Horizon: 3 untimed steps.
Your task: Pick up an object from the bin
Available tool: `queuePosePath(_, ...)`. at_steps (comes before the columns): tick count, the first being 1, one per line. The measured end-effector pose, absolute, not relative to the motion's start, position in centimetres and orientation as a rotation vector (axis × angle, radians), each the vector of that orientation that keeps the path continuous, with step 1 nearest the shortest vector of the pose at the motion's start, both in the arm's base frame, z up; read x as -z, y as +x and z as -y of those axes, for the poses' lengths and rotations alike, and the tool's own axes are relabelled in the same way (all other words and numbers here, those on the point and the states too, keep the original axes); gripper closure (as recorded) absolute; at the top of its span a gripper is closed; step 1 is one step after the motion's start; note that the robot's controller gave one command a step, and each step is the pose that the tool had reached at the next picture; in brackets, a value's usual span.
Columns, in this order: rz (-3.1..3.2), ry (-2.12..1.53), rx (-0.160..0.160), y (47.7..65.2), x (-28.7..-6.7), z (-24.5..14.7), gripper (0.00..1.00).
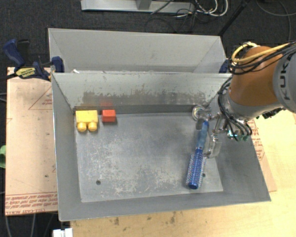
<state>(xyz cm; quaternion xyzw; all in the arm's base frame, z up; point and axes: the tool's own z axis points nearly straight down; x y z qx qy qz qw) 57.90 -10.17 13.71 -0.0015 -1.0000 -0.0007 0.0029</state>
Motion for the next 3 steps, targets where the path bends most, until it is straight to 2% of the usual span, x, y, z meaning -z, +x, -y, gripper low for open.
queuePosePath(1, 3.047, 0.789, 0.001, 49.5, -7.0, 8.7, 0.00)
queuePosePath(2, 3.041, 0.796, 0.004, 49.4, -6.9, 8.5, 1.00)
queuePosePath(3, 3.061, 0.746, -0.005, 53.0, -27.6, 8.8, 1.00)
